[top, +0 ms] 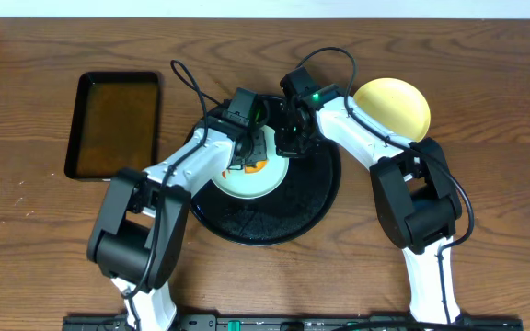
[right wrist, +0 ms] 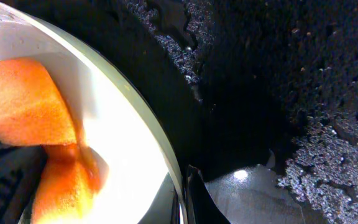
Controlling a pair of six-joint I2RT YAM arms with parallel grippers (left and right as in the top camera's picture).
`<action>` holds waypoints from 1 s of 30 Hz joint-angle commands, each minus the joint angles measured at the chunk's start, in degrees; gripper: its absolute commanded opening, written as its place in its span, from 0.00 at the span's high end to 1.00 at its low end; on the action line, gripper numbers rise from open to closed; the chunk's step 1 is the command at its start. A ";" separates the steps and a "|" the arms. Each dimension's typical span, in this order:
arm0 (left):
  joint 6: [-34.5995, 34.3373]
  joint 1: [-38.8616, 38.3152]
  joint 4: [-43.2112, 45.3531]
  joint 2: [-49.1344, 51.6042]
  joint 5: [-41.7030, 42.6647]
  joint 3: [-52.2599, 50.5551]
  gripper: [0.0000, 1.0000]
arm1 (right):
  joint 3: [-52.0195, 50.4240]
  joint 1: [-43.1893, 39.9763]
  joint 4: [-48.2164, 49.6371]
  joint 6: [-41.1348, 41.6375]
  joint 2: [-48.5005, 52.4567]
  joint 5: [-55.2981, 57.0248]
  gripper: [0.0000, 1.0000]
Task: Clean dirty plates on tray and stack at the side
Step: 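Scrub the sauce on the light-blue plate with the left sponge while right holds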
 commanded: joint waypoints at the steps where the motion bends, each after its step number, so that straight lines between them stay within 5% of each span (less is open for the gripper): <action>1: 1.88 1.31 -2.29 5.09 -2.16 -0.85 0.93 | -1.64 0.15 -0.20 1.46 3.21 9.81 0.99; 5: 0.96 3.06 -4.24 3.98 -4.61 -0.81 0.92 | -1.64 0.15 -0.20 1.46 3.21 9.81 0.99; 13: 1.07 5.68 -10.34 -1.60 -22.93 -0.66 0.93 | -1.64 0.17 -0.20 1.46 3.21 9.81 0.99; 19: 2.47 5.73 -10.38 -6.03 -24.48 -0.66 0.93 | -1.64 0.17 -0.20 1.46 3.21 9.81 0.99; 24: 2.45 5.31 -10.45 -8.22 -15.39 -0.66 0.93 | -1.64 0.17 -0.17 1.46 3.21 9.84 0.99; 30: -0.57 5.09 -8.90 -7.69 6.51 -0.74 0.93 | -1.64 0.17 -0.17 1.46 3.21 9.81 0.99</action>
